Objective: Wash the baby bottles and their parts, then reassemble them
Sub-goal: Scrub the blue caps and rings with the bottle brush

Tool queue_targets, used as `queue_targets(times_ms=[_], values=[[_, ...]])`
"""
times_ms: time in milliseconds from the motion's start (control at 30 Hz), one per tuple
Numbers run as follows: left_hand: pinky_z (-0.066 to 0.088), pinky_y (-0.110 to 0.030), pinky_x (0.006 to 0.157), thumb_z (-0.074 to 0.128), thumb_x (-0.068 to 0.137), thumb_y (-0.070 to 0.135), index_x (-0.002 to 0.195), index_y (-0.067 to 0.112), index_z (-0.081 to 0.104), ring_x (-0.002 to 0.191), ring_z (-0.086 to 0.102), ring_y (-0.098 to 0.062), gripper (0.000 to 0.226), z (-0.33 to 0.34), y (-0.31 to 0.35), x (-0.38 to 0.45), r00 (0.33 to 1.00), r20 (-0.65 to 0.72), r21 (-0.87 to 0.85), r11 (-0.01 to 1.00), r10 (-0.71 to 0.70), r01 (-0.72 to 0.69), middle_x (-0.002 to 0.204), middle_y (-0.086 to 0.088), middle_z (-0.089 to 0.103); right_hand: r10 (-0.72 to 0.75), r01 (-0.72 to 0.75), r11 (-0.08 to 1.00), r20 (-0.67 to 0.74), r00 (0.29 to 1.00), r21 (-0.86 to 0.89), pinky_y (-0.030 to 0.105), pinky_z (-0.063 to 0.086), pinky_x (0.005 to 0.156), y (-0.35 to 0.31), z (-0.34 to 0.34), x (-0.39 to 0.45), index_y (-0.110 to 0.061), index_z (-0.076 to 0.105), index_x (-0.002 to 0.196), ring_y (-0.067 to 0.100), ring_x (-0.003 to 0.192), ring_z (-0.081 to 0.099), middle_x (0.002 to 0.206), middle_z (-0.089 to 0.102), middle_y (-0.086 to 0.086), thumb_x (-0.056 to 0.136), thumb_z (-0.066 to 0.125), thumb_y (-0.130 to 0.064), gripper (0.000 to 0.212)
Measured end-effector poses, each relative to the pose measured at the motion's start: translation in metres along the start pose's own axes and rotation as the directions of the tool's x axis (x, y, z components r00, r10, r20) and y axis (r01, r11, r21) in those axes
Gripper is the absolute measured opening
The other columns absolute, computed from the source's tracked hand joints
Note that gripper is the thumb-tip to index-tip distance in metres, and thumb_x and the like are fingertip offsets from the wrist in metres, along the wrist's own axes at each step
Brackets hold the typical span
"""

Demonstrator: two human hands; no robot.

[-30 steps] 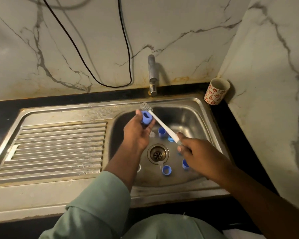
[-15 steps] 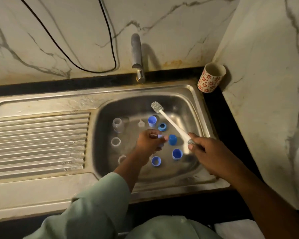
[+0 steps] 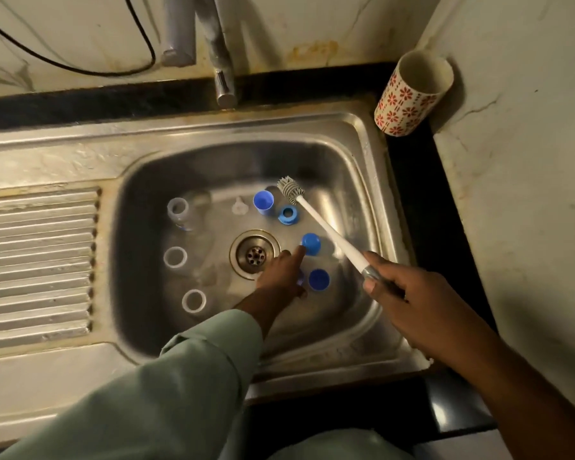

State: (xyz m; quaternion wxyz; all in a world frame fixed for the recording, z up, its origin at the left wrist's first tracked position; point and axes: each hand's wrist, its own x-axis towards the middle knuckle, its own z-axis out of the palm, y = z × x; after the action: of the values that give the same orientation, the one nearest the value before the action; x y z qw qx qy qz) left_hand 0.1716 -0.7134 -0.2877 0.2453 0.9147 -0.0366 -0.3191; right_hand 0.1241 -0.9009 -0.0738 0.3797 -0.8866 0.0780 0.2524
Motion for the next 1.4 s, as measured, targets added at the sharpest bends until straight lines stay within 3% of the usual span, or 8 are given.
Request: queue_targets(times_ms=[200,433,667,800,900,967,1200,1400], values=[[0.04,-0.027,0.07,0.069,0.09,0.021,0.103,0.022,0.057,0.098,0.061,-0.025,0.018,-0.054,-0.009,0.025,0.987,-0.156,-0.008,0.999,-0.035,0.034,0.109,-0.003,0.06,0.001,-0.001,1.0,0.011,1.0,-0.024,0.007,0.038,0.048,0.0,-0.006,0.022,-0.034,0.041,0.143,-0.013,0.055,0.054,0.068,0.054,-0.013,0.097,0.051,-0.035,0.047],[0.057,-0.05,0.083,0.058,0.096,0.006,0.155,0.021,0.024,0.108,0.06,-0.042,0.069,-0.053,0.012,0.082,0.995,-0.104,0.175,0.985,0.012,0.007,0.159,-0.013,0.016,-0.09,0.079,0.983,-0.063,0.994,-0.166,0.01,0.04,0.05,-0.002,-0.008,0.048,-0.036,0.036,0.144,-0.004,0.055,0.056,0.065,0.055,-0.015,0.092,0.05,-0.044,0.054],[0.055,-0.042,0.089,0.063,0.097,0.017,0.131,0.011,0.057,0.104,0.063,-0.028,0.036,-0.057,0.009,0.073,0.987,-0.161,-0.143,0.989,0.007,-0.03,0.128,-0.011,0.057,-0.174,0.152,0.957,-0.07,0.982,-0.247,0.008,0.038,0.061,0.017,-0.017,0.035,-0.022,0.058,0.133,-0.002,0.065,0.056,0.081,0.063,-0.01,0.076,0.045,-0.059,0.069],[0.052,-0.022,0.063,0.072,0.092,0.027,0.09,0.019,0.071,0.069,0.064,-0.009,0.008,-0.089,0.005,0.009,0.924,-0.309,-0.74,0.667,-0.225,-0.084,0.078,0.005,0.071,-0.351,0.312,0.878,-0.046,0.935,-0.362,0.025,0.046,0.059,0.025,-0.031,0.016,-0.013,0.066,0.122,0.015,0.065,0.06,0.076,0.06,0.0,0.084,0.053,-0.044,0.051],[0.045,-0.024,0.051,0.06,0.093,0.04,0.084,0.019,0.069,0.058,0.058,-0.016,0.025,-0.121,-0.021,-0.055,0.932,-0.024,-0.993,0.116,-0.361,0.019,0.075,-0.004,0.063,-0.528,0.444,0.751,-0.04,0.848,-0.489,0.033,0.051,0.056,0.018,-0.03,0.007,-0.006,0.072,0.111,0.028,0.061,0.063,0.071,0.061,0.006,0.088,0.066,-0.029,0.032],[0.036,-0.02,0.043,0.052,0.091,0.046,0.076,0.019,0.063,0.048,0.048,-0.015,0.033,-0.136,-0.042,-0.091,0.932,0.077,-0.996,0.002,-0.355,0.084,0.067,-0.003,0.054,-0.626,0.512,0.633,0.005,0.78,-0.58,0.038,0.053,0.058,0.008,-0.028,0.007,-0.007,0.073,0.107,0.03,0.062,0.064,0.074,0.069,0.006,0.08,0.065,-0.029,0.036],[0.019,-0.016,0.033,0.042,0.098,0.05,0.067,0.018,0.052,0.034,0.031,-0.013,0.046,-0.161,-0.078,-0.18,0.899,-0.057,-0.996,0.087,-0.435,-0.021,0.047,-0.001,0.039,-0.793,0.649,0.264,0.222,0.567,-0.714,0.033,0.048,0.053,-0.054,-0.013,0.005,-0.01,0.07,0.116,0.026,0.066,0.067,0.089,0.073,0.004,0.089,0.059,-0.029,0.035],[0.021,-0.019,0.037,0.047,0.094,0.044,0.062,0.019,0.054,0.039,0.03,-0.012,0.041,-0.173,-0.093,-0.214,0.85,-0.197,-0.978,0.164,-0.488,-0.133,0.051,-0.002,0.038,-0.719,0.572,0.337,0.188,0.669,-0.748,0.027,0.045,0.052,-0.084,0.007,-0.013,-0.033,0.054,0.134,0.018,0.075,0.066,0.093,0.064,-0.012,0.092,0.048,-0.044,0.044]])
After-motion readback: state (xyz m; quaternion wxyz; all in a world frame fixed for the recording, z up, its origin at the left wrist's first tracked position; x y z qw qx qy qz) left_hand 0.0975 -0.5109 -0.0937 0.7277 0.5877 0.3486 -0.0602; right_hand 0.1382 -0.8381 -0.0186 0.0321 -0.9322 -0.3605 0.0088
